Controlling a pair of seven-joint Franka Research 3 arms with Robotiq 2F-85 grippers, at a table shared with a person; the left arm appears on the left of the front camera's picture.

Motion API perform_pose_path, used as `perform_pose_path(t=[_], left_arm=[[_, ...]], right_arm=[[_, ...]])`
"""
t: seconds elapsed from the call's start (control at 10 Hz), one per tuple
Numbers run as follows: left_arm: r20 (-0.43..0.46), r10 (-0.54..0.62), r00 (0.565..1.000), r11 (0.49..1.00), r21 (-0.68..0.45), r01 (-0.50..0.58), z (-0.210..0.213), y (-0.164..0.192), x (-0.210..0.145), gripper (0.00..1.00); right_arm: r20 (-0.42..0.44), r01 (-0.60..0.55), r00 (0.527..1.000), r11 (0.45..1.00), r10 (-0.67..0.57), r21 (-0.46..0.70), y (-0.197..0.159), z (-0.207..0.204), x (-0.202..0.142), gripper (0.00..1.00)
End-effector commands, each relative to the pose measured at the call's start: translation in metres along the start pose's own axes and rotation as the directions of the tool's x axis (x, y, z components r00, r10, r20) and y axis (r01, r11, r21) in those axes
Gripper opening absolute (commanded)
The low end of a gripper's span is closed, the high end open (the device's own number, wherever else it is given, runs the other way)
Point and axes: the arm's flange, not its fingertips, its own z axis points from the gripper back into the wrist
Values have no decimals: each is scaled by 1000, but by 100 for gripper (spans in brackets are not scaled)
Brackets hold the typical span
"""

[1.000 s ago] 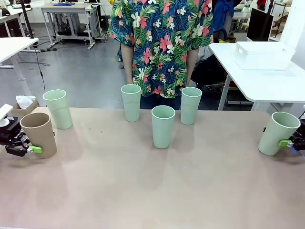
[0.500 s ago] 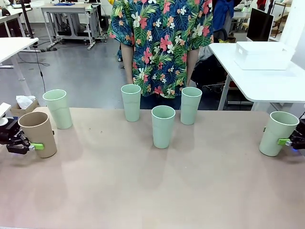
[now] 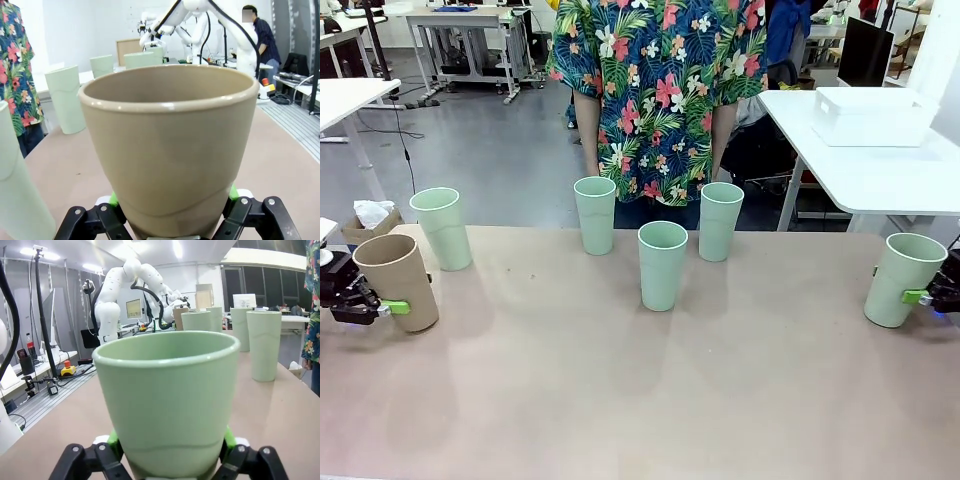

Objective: Stack the cups and store them in the basket.
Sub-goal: Pick up two Reusable plastic cups , one in each hand.

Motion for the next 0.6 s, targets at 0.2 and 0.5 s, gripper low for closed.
perform_pose_path(t=[0.2, 0.5], left_arm=[[-1, 3, 1000, 1000, 0, -3, 0, 0, 0, 83], [54, 11, 998, 998, 54, -14, -15, -4, 37, 83]], right_arm=[[1, 0, 1000, 1000, 0, 0, 0, 0, 0, 86], [38, 32, 999, 990, -27, -135, 23, -31, 39, 86]])
